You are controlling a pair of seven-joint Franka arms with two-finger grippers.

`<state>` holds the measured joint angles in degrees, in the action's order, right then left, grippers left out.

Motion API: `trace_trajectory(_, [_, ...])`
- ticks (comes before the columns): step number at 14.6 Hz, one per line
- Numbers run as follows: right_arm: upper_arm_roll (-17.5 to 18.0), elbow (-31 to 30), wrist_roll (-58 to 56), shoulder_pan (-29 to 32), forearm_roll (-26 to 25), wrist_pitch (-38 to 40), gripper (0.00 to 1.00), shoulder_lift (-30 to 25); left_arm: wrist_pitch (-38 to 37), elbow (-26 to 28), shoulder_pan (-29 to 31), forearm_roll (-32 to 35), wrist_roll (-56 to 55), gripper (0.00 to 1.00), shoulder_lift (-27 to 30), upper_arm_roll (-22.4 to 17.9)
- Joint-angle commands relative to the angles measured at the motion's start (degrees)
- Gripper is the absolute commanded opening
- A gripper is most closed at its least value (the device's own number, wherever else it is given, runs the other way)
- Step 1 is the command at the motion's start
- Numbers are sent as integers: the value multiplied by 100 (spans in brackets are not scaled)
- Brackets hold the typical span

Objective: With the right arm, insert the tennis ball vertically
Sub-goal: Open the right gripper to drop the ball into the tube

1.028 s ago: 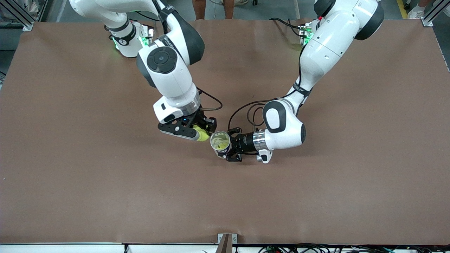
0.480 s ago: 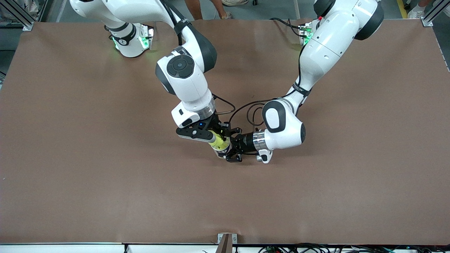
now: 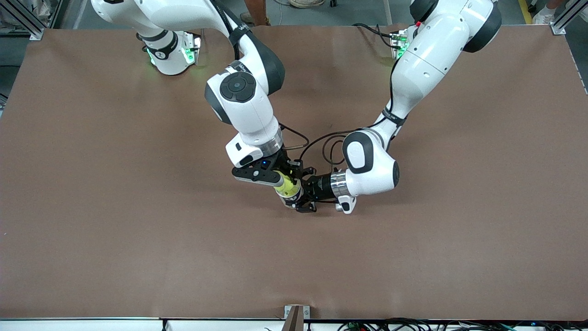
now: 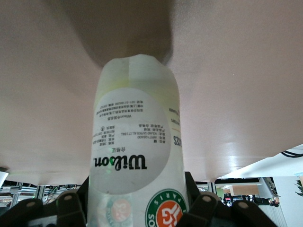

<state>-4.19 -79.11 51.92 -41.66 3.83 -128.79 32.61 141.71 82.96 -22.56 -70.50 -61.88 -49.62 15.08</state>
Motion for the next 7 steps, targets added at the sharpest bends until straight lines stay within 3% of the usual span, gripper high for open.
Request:
trace_trajectory(1, [-55, 141, 82, -53, 39, 3, 54, 87, 85, 80, -38, -131, -52, 73, 119, 3])
trace_trajectory(3, [-55, 141, 82, -53, 31, 3, 93, 87, 85, 80, -38, -122, -52, 73, 119, 3])
trace_trajectory(4, [-55, 141, 64, -53, 13, 3, 100, 79, 85, 80, -38, -131, -61, 73, 119, -5])
trace_trajectory(7, [-55, 141, 38, -44, 4, 20, 100, 79, 85, 80, -38, -122, -61, 73, 119, -5])
